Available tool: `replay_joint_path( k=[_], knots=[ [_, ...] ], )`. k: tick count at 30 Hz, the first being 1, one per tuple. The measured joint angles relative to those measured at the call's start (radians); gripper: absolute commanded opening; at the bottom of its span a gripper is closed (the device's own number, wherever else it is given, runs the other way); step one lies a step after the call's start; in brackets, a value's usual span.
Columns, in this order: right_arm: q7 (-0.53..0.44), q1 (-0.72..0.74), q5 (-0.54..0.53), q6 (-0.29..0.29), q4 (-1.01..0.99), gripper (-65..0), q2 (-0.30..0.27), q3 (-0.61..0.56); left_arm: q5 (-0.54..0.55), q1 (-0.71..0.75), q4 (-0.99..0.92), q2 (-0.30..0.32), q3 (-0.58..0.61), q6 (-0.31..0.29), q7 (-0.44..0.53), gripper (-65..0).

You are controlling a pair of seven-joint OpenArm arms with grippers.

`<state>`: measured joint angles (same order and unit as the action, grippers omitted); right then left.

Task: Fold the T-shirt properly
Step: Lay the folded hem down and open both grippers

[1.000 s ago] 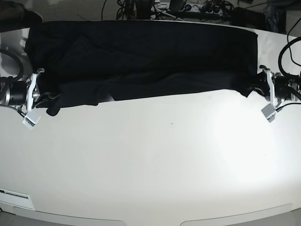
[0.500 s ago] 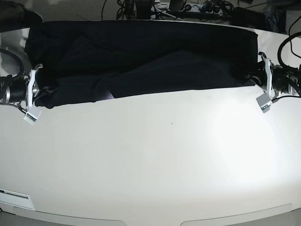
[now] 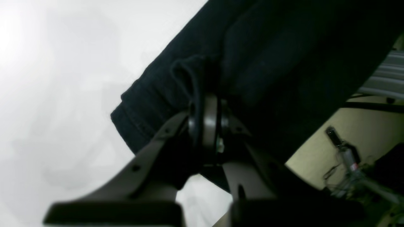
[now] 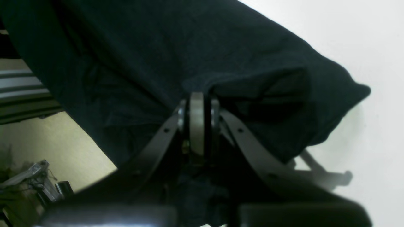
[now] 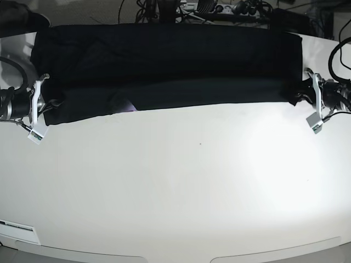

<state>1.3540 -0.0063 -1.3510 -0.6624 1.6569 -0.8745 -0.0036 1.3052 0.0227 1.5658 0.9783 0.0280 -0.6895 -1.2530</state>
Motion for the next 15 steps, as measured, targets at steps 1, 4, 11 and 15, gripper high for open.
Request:
replay_joint_path(
  k=[1, 4, 11, 15],
  knots=[
    [0.001, 0.000, 0.002, 0.000, 0.000, -56.0, 0.000, 0.000, 0.026, 0.006, -0.002, 0.002, 0.000, 0.000, -0.004, -56.9],
    [0.008, 0.000, 0.011, 0.000, 0.000, -40.0, 0.000, 0.000, 0.144, 0.049, -0.003, 0.005, 0.000, 0.000, -0.040, -38.7],
    [-0.008, 0.000, -0.031, 0.000, 0.000, -34.6, 0.000, 0.000, 0.161, 0.088, -0.003, 0.003, 0.002, 0.000, -0.056, -37.4],
    [-0.075, 0.003, -0.101, -0.001, 0.000, -51.5, 0.011, 0.000, 0.162, 0.088, -0.003, 0.006, 0.002, 0.000, -0.056, -37.5]
  ],
)
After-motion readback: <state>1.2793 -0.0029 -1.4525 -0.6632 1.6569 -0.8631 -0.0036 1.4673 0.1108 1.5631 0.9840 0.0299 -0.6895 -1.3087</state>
